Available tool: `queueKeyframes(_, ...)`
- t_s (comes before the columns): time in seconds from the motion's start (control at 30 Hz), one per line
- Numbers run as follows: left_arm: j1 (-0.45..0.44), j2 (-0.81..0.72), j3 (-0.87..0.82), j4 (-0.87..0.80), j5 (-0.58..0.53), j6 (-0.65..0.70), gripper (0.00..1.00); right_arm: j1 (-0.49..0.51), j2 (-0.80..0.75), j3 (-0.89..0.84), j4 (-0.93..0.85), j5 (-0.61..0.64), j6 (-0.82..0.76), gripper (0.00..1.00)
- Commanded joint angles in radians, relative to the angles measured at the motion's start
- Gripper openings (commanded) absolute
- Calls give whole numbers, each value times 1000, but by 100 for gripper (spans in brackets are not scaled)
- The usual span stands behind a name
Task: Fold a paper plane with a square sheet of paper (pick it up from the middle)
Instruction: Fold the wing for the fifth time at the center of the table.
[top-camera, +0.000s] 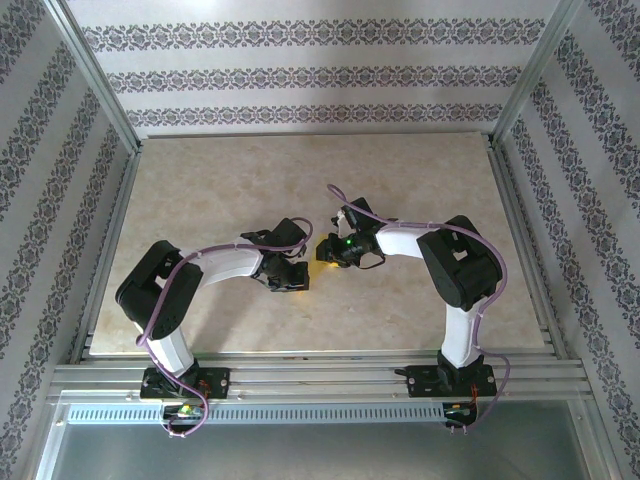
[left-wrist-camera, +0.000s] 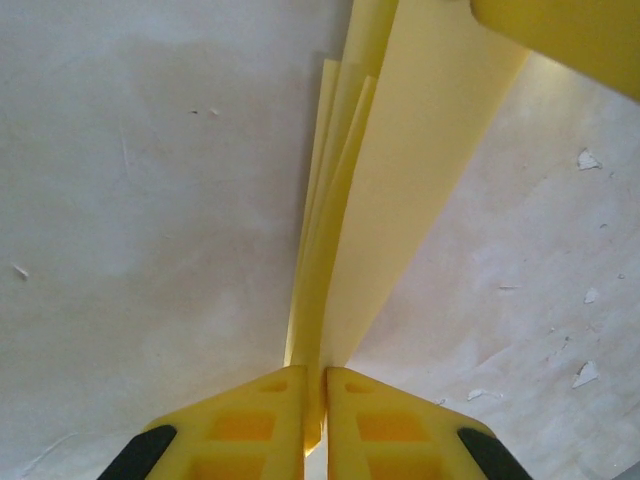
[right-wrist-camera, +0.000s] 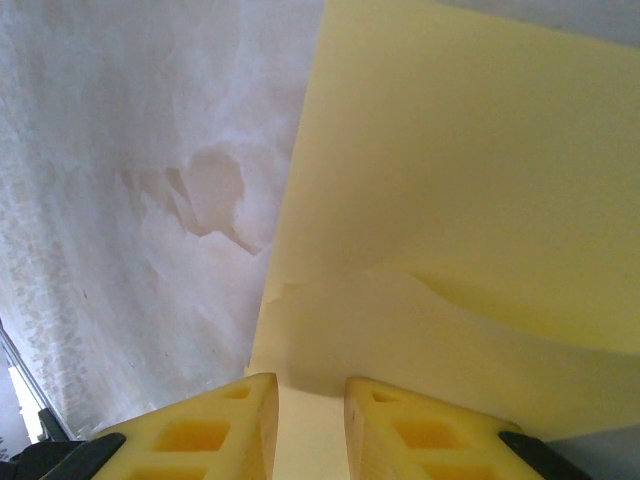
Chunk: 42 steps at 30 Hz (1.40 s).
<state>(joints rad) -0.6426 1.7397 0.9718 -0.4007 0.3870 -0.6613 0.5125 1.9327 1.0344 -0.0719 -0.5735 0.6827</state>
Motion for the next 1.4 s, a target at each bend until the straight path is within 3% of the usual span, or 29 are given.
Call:
queueKeyframes(0.0,-13,25,-10,-88,-31,18,13,-6,92,-24,-40,138,-11,31)
queueKeyframes(0.43,-11,-21,-22,-112,-27,20,18,-7,92,-19,-47,140,-14,31)
queueKeyframes(0.93,-9,-9,-50,-109,-28,22,13,-6,98,-21,-45,141,-12,31)
queueKeyframes(1.07,-9,-19,-35,-125,-34,28,19,-6,98,-20,-45,141,-12,31)
queueKeyframes(1.27,7,-121,33,-217,-113,55,36,-6,97,-20,-47,141,-12,31)
queueKeyframes(1.37,19,-164,38,-172,-92,48,36,-7,98,-22,-46,141,-14,31)
